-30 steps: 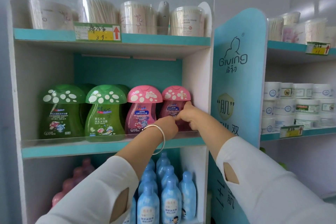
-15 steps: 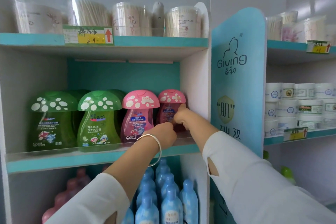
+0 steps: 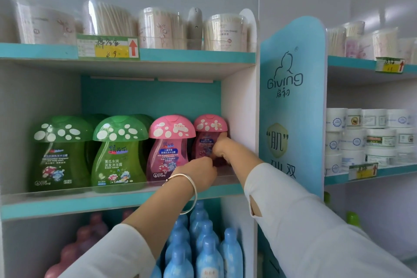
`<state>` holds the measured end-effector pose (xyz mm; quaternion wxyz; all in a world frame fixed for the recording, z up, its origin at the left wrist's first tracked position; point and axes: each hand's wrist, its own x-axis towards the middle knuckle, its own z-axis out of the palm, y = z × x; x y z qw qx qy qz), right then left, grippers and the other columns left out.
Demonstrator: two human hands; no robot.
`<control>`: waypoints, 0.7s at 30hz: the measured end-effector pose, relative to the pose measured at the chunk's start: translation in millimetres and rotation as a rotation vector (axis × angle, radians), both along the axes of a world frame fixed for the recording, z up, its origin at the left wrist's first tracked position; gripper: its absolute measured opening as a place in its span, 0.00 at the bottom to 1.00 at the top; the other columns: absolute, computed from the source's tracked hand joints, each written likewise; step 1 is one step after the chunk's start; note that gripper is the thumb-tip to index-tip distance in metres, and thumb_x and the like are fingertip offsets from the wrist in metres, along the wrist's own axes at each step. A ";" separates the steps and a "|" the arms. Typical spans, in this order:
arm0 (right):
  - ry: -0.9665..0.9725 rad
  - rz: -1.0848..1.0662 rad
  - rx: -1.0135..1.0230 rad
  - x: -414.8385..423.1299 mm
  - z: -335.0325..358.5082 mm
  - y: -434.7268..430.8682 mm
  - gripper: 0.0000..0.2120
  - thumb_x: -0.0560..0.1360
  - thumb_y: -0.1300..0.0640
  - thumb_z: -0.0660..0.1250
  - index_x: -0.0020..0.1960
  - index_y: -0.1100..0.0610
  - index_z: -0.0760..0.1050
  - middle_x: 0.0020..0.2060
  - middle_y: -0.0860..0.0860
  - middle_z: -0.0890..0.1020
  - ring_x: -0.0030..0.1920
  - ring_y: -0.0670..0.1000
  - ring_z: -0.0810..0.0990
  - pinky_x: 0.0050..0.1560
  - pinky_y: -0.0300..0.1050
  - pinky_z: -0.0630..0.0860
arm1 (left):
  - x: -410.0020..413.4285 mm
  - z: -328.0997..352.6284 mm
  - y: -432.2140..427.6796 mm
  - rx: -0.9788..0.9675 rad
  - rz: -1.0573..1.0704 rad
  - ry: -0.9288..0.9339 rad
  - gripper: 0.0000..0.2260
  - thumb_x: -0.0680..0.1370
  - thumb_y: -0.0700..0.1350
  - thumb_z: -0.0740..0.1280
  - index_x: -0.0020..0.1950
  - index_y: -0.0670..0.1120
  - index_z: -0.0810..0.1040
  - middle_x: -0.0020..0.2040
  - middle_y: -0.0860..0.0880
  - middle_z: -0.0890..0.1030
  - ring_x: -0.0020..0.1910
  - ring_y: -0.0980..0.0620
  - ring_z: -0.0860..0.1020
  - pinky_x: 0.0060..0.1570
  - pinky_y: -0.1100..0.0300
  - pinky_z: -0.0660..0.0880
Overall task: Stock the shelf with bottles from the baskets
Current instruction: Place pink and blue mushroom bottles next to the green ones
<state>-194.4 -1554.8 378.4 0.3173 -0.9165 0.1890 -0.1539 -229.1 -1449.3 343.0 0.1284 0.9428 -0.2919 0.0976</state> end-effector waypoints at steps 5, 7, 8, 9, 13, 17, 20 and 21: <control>-0.005 -0.017 -0.062 2.2 -2.9 -0.2 0.31 0.77 0.64 0.62 0.75 0.63 0.51 0.71 0.63 0.63 0.71 0.62 0.64 0.68 0.53 0.63 | 0.2 -1.5 1.1 -0.013 -0.009 0.001 0.15 0.82 0.42 0.52 0.64 0.39 0.71 0.63 0.42 0.74 0.62 0.40 0.73 0.63 0.43 0.69; 0.011 -0.004 -0.050 1.6 -3.0 -2.2 0.25 0.77 0.65 0.60 0.73 0.65 0.59 0.69 0.62 0.67 0.69 0.61 0.68 0.63 0.51 0.67 | 0.6 -0.7 1.2 -0.028 -0.003 0.015 0.15 0.81 0.42 0.53 0.64 0.40 0.71 0.63 0.42 0.74 0.62 0.41 0.73 0.63 0.44 0.69; 0.029 0.008 -0.048 -1.8 -3.6 0.4 0.23 0.78 0.65 0.60 0.71 0.65 0.62 0.67 0.62 0.69 0.67 0.61 0.70 0.60 0.49 0.69 | 0.5 -0.3 1.6 -0.051 0.004 0.023 0.15 0.81 0.42 0.53 0.64 0.41 0.71 0.63 0.42 0.74 0.61 0.41 0.73 0.63 0.45 0.69; 0.051 0.031 -0.051 -7.1 -5.4 0.5 0.21 0.78 0.64 0.59 0.70 0.65 0.63 0.66 0.61 0.70 0.66 0.60 0.71 0.59 0.47 0.70 | 0.3 -0.3 2.1 -0.087 0.013 0.033 0.15 0.80 0.42 0.54 0.64 0.42 0.71 0.62 0.42 0.75 0.61 0.41 0.74 0.63 0.46 0.70; 0.004 0.108 -0.028 2.9 -14.5 -5.8 0.24 0.75 0.57 0.63 0.69 0.60 0.63 0.63 0.57 0.74 0.60 0.59 0.75 0.62 0.52 0.73 | -6.5 -2.2 2.9 -0.200 0.064 0.003 0.16 0.77 0.44 0.56 0.64 0.48 0.71 0.61 0.44 0.76 0.58 0.41 0.75 0.57 0.52 0.71; -0.097 0.160 -0.083 -12.8 -24.8 -17.2 0.23 0.73 0.53 0.65 0.67 0.52 0.66 0.58 0.56 0.78 0.54 0.58 0.78 0.57 0.55 0.76 | -20.6 -2.3 5.6 -0.290 0.093 -0.058 0.14 0.76 0.45 0.57 0.60 0.50 0.72 0.57 0.44 0.78 0.54 0.40 0.77 0.54 0.50 0.75; -0.178 0.153 -0.157 -82.0 -15.5 3.1 0.24 0.78 0.57 0.61 0.73 0.53 0.61 0.65 0.57 0.74 0.63 0.60 0.73 0.64 0.49 0.71 | -34.8 0.9 6.8 -0.332 0.077 -0.093 0.13 0.77 0.43 0.57 0.60 0.47 0.73 0.56 0.42 0.79 0.53 0.40 0.77 0.54 0.49 0.75; -0.198 0.158 -0.176 -92.5 -16.3 3.4 0.24 0.79 0.58 0.61 0.74 0.53 0.61 0.67 0.56 0.73 0.65 0.59 0.72 0.64 0.47 0.69 | -40.2 1.9 7.5 -0.343 0.073 -0.106 0.13 0.77 0.43 0.57 0.60 0.46 0.73 0.56 0.41 0.79 0.53 0.40 0.78 0.54 0.49 0.75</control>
